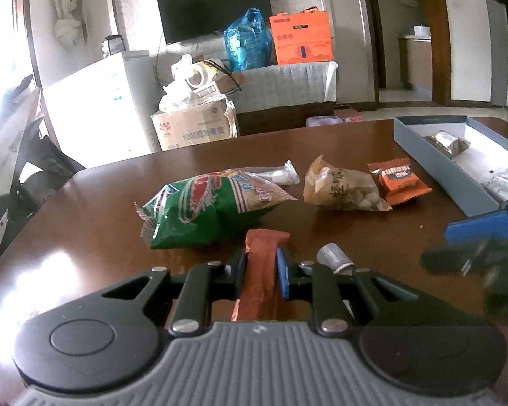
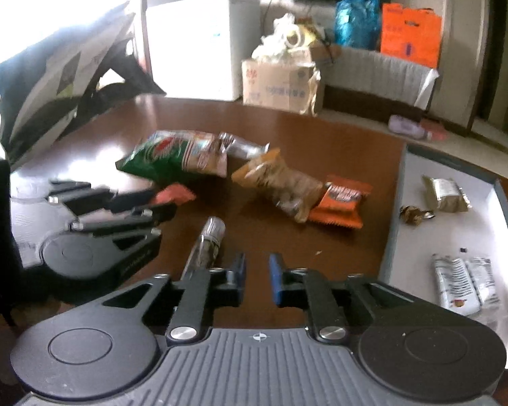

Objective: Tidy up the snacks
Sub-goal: 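Lift the tube and red bar and carry both over the white box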

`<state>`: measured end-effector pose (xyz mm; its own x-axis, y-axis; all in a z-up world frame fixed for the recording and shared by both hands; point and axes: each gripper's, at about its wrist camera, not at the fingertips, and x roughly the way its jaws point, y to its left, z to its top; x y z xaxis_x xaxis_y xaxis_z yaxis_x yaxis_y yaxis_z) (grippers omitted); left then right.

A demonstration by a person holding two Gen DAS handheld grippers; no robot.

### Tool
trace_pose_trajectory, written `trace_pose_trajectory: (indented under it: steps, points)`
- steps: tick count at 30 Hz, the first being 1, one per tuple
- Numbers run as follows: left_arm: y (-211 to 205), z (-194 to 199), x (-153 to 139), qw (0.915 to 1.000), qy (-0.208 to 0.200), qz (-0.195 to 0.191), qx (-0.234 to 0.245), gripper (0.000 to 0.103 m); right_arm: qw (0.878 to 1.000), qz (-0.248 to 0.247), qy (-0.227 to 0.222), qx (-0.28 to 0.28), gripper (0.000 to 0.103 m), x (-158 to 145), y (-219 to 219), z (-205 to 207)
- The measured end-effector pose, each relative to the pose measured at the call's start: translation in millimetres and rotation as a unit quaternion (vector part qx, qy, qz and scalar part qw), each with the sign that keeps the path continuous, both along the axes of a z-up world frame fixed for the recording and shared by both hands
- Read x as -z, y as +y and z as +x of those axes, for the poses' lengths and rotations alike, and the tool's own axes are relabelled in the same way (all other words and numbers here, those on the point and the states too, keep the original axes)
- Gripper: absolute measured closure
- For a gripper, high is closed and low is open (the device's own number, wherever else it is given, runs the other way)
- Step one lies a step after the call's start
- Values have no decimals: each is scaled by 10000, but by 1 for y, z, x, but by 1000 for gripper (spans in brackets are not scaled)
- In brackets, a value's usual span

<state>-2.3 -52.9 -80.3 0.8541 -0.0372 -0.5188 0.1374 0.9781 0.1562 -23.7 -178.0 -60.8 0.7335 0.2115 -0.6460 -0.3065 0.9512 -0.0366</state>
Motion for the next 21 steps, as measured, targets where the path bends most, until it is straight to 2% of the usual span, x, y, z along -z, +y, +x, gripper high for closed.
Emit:
trace_pose_trajectory:
  steps: [1, 3, 5, 6, 8, 10, 11, 12, 13, 16, 21]
  points:
    - [3, 0, -1, 10000, -9, -23, -11, 85, 10000, -2, -1, -24, 58, 2, 5, 1]
    - [8, 0, -2, 10000, -37, -8, -74, 85, 9999, 31, 32, -111, 58, 7, 18, 5]
    - [18, 2, -2, 9998, -17, -37, -173, 85, 9994, -241, 143, -185, 57, 16, 35, 13]
    - [22, 3, -1, 9997, 3, -59, -224, 85, 9992, -331, 68, -229, 52, 19, 43, 14]
    - [31, 5, -1, 9996, 22, -66, -265, 85, 9973, -677, 177, -206, 51, 26, 58, 20]
    - [36, 5, 1, 9996, 38, -57, -279, 85, 9967, -783, 46, -208, 50, 30, 65, 20]
    - [39, 6, 2, 9995, 63, -77, -291, 85, 9969, -753, 85, -201, 52, 30, 65, 22]
    - [40, 7, 3, 9995, 94, -98, -299, 85, 9973, -666, 112, -300, 72, 28, 63, 23]
    - [41, 8, 4, 9994, 106, -111, -305, 85, 9971, -662, 121, -353, 79, 28, 63, 24]
    - [39, 8, 6, 9996, 125, -115, -241, 85, 9961, -756, 65, -446, 80, 24, 62, 19]
    - [31, 7, 5, 9998, 88, -113, -152, 85, 9980, -462, -117, -415, 80, 6, 48, 8]
